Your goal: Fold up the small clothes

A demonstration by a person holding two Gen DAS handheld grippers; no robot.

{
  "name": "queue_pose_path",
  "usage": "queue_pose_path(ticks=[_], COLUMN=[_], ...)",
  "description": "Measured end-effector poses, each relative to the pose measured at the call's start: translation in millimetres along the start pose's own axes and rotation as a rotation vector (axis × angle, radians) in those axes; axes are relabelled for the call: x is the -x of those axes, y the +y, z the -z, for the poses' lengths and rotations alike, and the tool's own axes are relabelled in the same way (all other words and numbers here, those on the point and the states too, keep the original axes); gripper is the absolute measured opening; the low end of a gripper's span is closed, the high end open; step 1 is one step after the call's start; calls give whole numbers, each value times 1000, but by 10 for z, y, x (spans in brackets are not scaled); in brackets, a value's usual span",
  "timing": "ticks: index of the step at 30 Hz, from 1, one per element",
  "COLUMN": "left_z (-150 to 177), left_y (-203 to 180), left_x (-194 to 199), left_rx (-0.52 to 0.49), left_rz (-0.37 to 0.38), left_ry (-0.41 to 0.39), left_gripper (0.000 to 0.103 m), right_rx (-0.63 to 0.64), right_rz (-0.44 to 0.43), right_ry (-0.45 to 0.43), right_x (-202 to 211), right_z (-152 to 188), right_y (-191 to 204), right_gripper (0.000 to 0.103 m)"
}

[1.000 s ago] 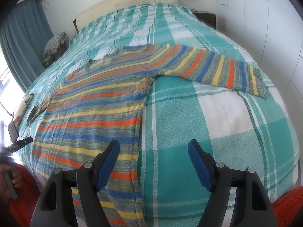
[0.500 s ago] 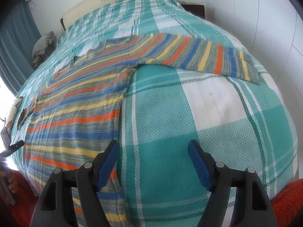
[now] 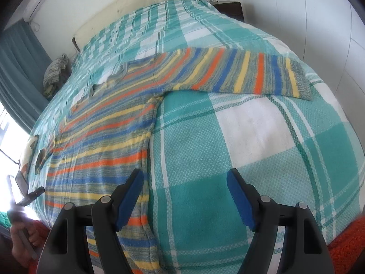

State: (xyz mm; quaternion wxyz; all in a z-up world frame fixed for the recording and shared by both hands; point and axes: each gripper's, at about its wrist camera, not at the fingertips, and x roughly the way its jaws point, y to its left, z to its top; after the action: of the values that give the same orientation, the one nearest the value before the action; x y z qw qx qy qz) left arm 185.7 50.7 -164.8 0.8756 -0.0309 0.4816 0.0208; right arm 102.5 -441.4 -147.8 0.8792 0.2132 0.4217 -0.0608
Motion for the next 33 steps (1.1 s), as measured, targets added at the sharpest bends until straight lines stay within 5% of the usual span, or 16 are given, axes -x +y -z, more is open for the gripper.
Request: queue_pose_path(ticks=[7,16,22,30,33], left_z=[-25,-19,-25,-34,-38], left_y=[6,15,0,-13,-3], left_x=[-37,-89,-161,-156,-146], left_rx=[6,10,15,10,11], left_rz=[-2,-15,-27,-21,-16], left_ry=[1,16,30,29,27], left_gripper=[102,102,102,102,102], right_rx=[-289,-497,-308,-95,-17], right_rz=[7,-78,66,266,332], right_ry=[-132,106,196,233,230], right_x=[302,-401,-601,-721,-742], right_z=[-793,-1171,-1277,-1279,-1289], right_y=[-1120,-1830,-1598,-1345,-1198], right_gripper=[75,73,46,28,5])
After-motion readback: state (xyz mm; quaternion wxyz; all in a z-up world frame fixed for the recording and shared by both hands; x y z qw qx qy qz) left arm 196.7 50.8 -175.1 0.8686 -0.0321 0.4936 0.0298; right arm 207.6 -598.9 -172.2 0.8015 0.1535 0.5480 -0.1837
